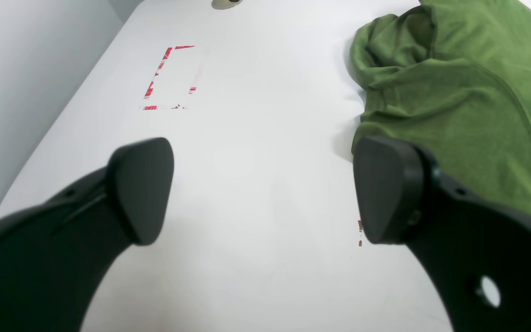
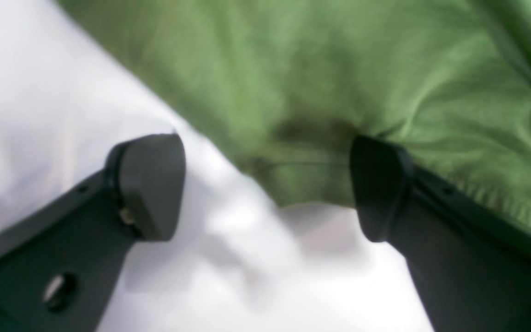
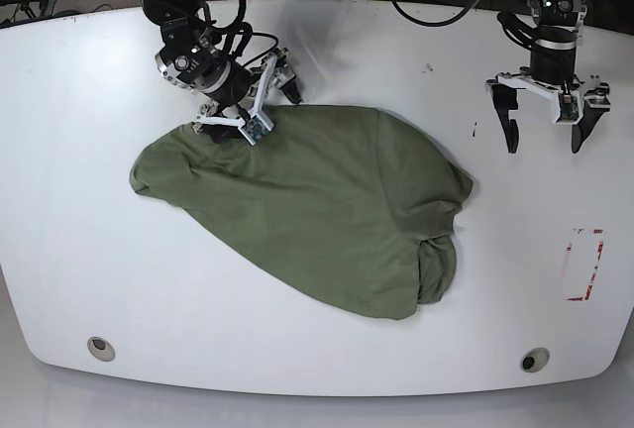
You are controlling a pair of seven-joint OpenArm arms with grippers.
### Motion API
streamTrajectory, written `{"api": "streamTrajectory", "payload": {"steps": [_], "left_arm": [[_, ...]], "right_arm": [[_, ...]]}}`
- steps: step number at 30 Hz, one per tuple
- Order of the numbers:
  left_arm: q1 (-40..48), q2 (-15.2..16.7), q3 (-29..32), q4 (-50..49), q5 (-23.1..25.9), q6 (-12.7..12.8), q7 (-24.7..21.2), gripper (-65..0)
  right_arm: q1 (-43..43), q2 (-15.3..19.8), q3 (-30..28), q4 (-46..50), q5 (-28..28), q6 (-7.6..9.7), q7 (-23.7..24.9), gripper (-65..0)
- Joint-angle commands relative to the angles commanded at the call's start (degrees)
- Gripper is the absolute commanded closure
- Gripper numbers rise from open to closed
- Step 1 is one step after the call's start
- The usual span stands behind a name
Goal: Fold the T-shirt properly
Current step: 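Lift the grasped shirt edge slightly with the right gripper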
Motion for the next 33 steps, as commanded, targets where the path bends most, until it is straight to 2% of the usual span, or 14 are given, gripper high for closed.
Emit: {"api": "streamTrajectory", "payload": {"steps": [11,17,22,27,30,33], "left_arm": [[0.1,0.0,0.0,0.0,0.0,0.0,0.0,-58.2],[0.1,0.0,0.0,0.0,0.0,0.0,0.0,-58.2],[0.1,0.0,0.0,0.0,0.0,0.0,0.0,-58.2],[0.2,0.0,0.0,0.0,0.0,-0.3,0.1,-58.1],[0.2,-0.1,0.0,0.0,0.0,-3.1,1.7,-58.1],[-0.1,-0.1,0.0,0.0,0.0,-6.2,4.1,-58.1]], "right_arm": [[0.0,0.0,0.0,-3.2,0.0,0.0,2.4,-23.5],[-1.0,-0.1,0.0,-0.4,0.0,-0.53,2.0,0.0],[-4.0,-0.1,0.0,7.8,0.0,-0.53,-0.1,-1.0],[-4.2,-0.1,0.0,17.8,0.1,-0.53,-7.2,0.0],[-3.0,-0.1,0.0,21.6,0.5,-0.09,-11.2,0.0],[-0.6,-1.5,-0.1,22.2,0.5,-0.09,-13.6,0.0]]}}
